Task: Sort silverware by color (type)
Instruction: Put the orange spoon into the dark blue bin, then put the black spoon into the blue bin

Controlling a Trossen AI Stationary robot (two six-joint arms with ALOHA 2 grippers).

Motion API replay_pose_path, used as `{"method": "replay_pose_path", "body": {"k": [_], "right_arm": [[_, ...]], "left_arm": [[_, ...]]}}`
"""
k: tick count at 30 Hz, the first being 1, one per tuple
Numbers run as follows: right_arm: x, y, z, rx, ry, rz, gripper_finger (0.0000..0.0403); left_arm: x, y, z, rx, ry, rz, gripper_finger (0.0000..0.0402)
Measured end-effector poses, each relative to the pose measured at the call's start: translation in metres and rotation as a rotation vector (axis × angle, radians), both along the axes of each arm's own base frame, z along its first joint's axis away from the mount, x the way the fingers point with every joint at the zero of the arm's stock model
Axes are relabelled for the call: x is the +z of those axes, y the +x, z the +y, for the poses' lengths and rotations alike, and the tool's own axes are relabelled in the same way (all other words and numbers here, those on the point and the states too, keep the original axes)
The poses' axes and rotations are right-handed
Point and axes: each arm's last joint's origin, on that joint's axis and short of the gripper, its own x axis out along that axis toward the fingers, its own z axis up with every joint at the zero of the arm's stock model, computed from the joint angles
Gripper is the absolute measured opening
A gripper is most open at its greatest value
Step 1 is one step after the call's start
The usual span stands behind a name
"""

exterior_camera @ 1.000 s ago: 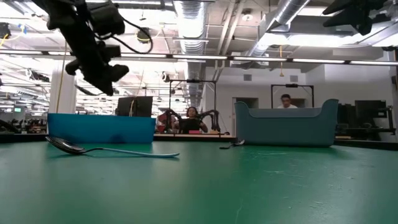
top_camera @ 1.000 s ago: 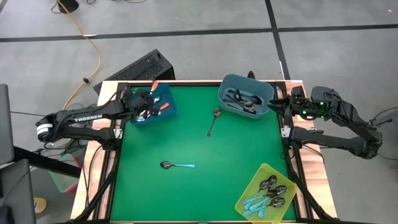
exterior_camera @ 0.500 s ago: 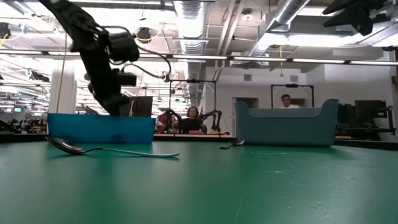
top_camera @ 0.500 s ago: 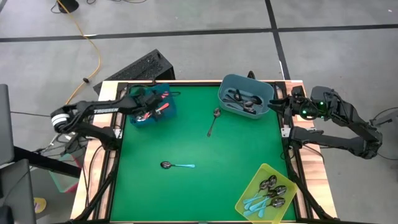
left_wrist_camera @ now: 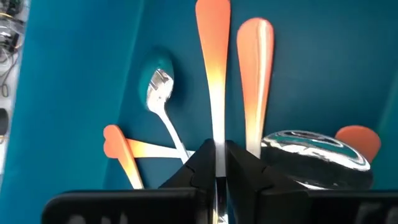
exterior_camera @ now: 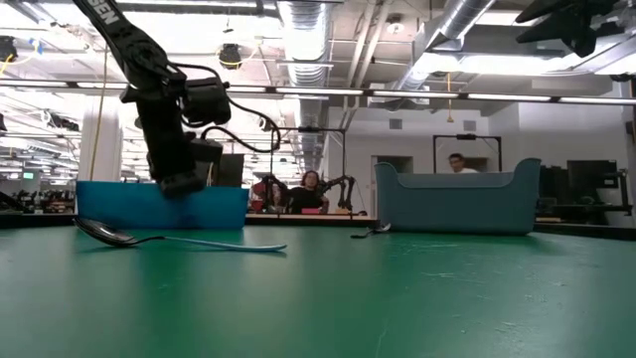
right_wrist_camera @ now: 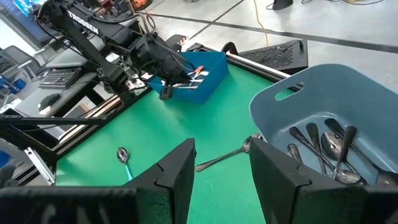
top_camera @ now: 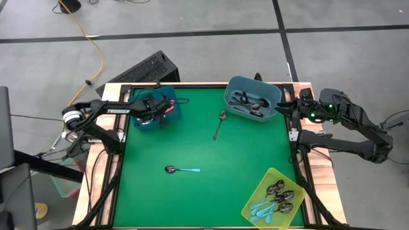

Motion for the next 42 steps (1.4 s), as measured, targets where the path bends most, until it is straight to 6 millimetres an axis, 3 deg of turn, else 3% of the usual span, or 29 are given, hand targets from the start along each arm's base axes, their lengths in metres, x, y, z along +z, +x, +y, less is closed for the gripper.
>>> {"method": "replay_pose_path", "body": {"k": [11,19,29,36,42], "right_arm": [[0.000,0.000,0.000,0.015,-0.029,0.011,0.0166],[0.000,0.000,0.000,0.027,-0.042,0.016,0.0166],[0.000,0.000,0.000,0.030,-0.050,0.020,0.0166],[0.000,0.000,0.000,0.030,-0.052,0.020,0.0166],[0.000,0.000,0.000,0.040,-0.082,0.032,0.0166]], "left_arm": [[0.005,-0.002,-0.002,0.018,-0.041,0.008,0.0093],[0.032,0.013,0.007,-0.005,-0.018,-0.031,0.0117],[0.097,0.039,0.019,-0.068,0.026,-0.118,0.0116],[0.153,0.069,0.009,-0.224,0.016,-0.371,0.0116],[0.205,0.086,-0.013,-0.420,0.012,-0.727,0.0116]]}}
